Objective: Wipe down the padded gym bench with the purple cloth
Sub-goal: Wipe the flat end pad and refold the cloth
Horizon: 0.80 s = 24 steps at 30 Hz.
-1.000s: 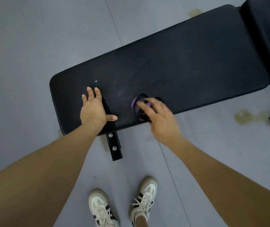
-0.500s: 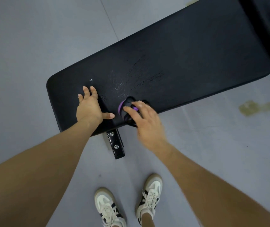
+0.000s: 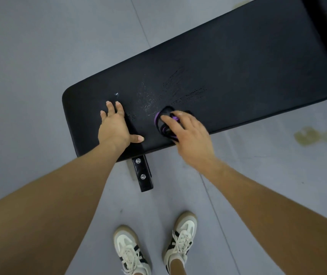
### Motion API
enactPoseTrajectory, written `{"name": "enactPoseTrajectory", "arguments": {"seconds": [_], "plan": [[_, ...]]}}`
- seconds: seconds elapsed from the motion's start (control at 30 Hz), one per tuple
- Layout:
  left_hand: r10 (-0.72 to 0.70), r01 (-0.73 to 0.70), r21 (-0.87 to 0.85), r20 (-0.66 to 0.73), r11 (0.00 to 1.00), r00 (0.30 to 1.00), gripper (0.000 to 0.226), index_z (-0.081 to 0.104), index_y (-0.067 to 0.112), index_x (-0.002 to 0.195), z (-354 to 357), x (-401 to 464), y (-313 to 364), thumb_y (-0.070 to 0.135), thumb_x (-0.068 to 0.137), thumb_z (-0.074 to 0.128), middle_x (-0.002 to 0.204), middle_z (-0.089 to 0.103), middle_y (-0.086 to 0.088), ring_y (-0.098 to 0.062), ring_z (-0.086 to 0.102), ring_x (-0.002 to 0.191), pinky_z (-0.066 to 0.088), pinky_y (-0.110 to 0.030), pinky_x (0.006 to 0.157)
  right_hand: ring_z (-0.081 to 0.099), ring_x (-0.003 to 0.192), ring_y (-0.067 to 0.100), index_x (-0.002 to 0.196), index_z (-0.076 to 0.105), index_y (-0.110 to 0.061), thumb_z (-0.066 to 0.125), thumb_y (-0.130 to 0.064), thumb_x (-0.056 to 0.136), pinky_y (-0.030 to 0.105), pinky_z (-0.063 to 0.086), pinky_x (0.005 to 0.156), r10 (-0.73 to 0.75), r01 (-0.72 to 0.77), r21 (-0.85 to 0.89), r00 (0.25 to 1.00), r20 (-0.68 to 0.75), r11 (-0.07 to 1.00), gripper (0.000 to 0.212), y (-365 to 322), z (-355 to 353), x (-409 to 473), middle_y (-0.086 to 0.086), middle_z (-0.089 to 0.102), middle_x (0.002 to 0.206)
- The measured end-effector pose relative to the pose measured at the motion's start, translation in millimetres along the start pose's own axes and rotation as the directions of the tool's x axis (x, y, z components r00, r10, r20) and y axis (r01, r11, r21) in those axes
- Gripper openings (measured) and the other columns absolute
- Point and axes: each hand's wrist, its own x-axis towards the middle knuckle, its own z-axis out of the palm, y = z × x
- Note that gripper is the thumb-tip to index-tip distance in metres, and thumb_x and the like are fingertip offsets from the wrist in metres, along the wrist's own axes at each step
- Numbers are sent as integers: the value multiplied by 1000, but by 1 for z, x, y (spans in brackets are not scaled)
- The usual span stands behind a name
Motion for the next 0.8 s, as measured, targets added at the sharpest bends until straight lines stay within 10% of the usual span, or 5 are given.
{"name": "enactPoseTrajectory", "arguments": {"seconds": [0.2, 0.47, 0.67, 0.8], "plan": [[6, -6, -6, -13, 1000, 1000, 123, -4, 14, 150, 3, 2, -1, 37, 65, 81, 158, -10, -7, -31, -1, 146, 30, -47, 110, 39, 125, 34, 138, 43, -18, 59, -22, 88, 44, 35, 103, 486, -494, 24, 844, -225, 869, 53, 52, -23, 64, 15, 42, 138], [-5, 6, -26, 11, 1000, 1000, 125, -4, 14, 150, 1, 2, -1, 37, 64, 82, 158, -12, -7, -31, -3, 146, 28, -46, 111, 56, 111, 33, 127, 56, -19, 74, -11, 67, 41, 49, 88, -199, 199, 15, 976, 84, 980, 62, 4, 2, 45, 12, 57, 124], [4, -4, -21, 4, 1000, 1000, 125, -5, 15, 151, 5, 5, -4, 39, 64, 82, 158, -13, -5, -31, -3, 146, 29, -48, 110, 32, 131, 32, 143, 33, -18, 53, -28, 93, 43, 32, 106, 387, -389, -10, 919, -77, 921, 55, 49, -14, 120, 14, 34, 145], [-3, 3, -49, 3, 999, 1000, 125, -3, 15, 150, 6, 4, -5, 37, 63, 83, 158, -12, -5, -30, -4, 146, 32, -52, 110, 33, 132, 33, 141, 39, -18, 59, -14, 86, 44, 28, 107, 107, -113, 66, 990, 89, 991, 59, -26, 13, 90, 15, 39, 142]]}}
